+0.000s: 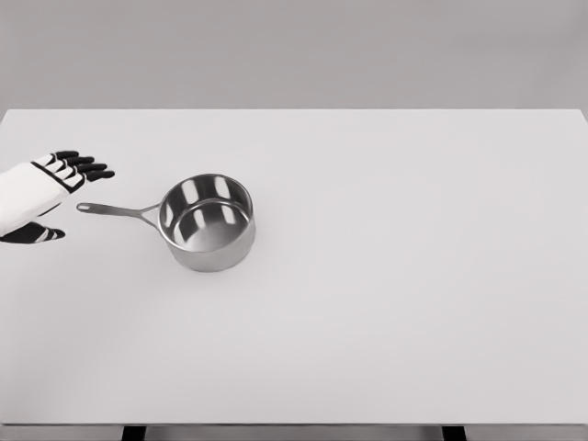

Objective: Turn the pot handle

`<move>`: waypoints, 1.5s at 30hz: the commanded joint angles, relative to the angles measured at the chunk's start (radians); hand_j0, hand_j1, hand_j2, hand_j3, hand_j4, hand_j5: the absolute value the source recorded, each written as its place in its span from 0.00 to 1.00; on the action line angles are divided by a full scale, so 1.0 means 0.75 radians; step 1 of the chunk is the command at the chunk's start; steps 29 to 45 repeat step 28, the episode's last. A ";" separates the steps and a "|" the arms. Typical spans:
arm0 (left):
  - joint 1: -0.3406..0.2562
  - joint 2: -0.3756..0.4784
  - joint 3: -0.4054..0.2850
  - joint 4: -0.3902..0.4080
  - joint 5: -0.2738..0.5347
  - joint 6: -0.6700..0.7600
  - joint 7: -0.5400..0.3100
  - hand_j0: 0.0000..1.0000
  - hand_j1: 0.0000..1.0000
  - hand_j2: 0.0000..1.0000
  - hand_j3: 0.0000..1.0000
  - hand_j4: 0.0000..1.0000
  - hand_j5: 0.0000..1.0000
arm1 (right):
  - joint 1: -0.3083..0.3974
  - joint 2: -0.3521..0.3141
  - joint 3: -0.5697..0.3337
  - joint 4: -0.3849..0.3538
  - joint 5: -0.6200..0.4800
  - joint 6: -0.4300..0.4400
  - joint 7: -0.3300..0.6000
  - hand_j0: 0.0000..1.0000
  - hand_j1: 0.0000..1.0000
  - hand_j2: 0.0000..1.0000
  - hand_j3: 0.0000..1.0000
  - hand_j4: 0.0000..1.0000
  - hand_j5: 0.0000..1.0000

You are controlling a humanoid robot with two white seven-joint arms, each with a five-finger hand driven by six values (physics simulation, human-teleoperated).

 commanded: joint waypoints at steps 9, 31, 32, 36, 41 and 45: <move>0.002 0.001 0.039 -0.003 0.026 0.002 0.003 1.00 1.00 1.00 1.00 1.00 1.00 | 0.000 0.000 0.000 0.000 0.000 -0.002 0.000 1.00 1.00 1.00 1.00 1.00 1.00; 0.039 0.039 0.035 -0.005 0.159 0.002 -0.011 1.00 1.00 1.00 1.00 1.00 1.00 | 0.000 0.000 0.000 0.000 0.000 0.000 0.000 1.00 1.00 1.00 1.00 1.00 1.00; 0.039 0.039 0.035 -0.005 0.159 0.002 -0.011 1.00 1.00 1.00 1.00 1.00 1.00 | 0.000 0.000 0.000 0.000 0.000 0.000 0.000 1.00 1.00 1.00 1.00 1.00 1.00; 0.039 0.039 0.035 -0.005 0.159 0.002 -0.011 1.00 1.00 1.00 1.00 1.00 1.00 | 0.000 0.000 0.000 0.000 0.000 0.000 0.000 1.00 1.00 1.00 1.00 1.00 1.00; 0.039 0.039 0.035 -0.005 0.159 0.002 -0.011 1.00 1.00 1.00 1.00 1.00 1.00 | 0.000 0.000 0.000 0.000 0.000 0.000 0.000 1.00 1.00 1.00 1.00 1.00 1.00; 0.039 0.039 0.035 -0.005 0.159 0.002 -0.011 1.00 1.00 1.00 1.00 1.00 1.00 | 0.000 0.000 0.000 0.000 0.000 0.000 0.000 1.00 1.00 1.00 1.00 1.00 1.00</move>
